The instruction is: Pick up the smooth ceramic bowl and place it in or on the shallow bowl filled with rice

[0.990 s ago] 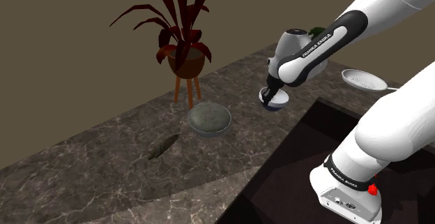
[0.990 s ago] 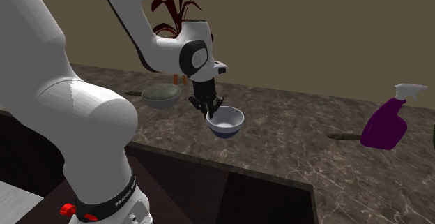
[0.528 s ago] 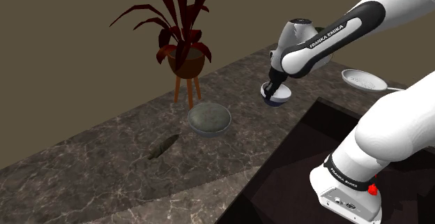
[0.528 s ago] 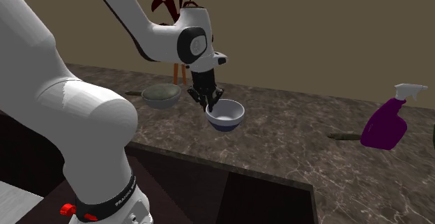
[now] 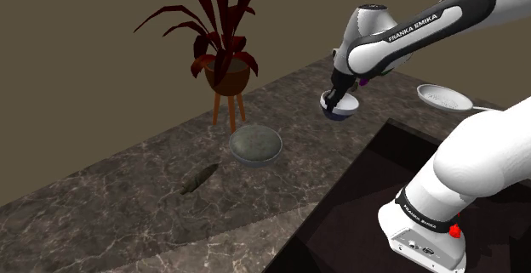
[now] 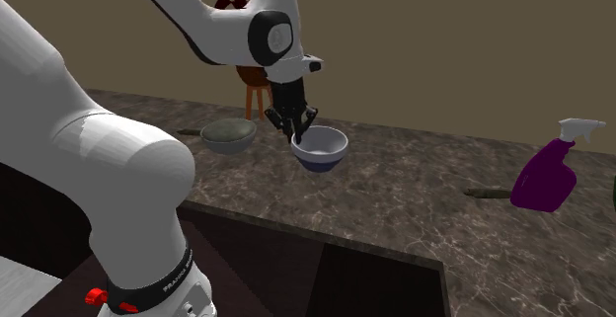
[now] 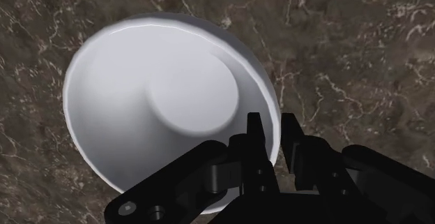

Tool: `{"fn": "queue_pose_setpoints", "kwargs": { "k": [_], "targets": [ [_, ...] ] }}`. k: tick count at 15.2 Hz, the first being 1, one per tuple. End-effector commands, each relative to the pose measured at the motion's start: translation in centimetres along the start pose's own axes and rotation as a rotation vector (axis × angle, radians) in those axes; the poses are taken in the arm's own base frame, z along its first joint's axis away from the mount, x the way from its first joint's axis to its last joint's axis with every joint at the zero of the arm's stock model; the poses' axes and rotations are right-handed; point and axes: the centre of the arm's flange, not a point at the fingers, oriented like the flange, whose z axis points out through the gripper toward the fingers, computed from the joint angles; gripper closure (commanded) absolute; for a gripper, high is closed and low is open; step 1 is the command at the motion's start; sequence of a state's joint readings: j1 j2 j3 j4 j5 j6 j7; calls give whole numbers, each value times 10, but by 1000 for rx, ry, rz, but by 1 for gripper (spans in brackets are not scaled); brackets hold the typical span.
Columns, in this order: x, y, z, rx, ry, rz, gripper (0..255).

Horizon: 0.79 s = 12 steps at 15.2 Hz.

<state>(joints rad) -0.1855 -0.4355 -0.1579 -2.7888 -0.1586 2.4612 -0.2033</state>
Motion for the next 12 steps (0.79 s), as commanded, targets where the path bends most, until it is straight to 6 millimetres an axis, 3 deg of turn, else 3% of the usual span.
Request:
{"fn": "queue_pose_setpoints", "kwargs": {
  "k": [1, 12],
  "targets": [
    [0, 0, -10, 0, 0, 0, 255],
    [6, 4, -67, 0, 0, 0, 255]
  ]
}}
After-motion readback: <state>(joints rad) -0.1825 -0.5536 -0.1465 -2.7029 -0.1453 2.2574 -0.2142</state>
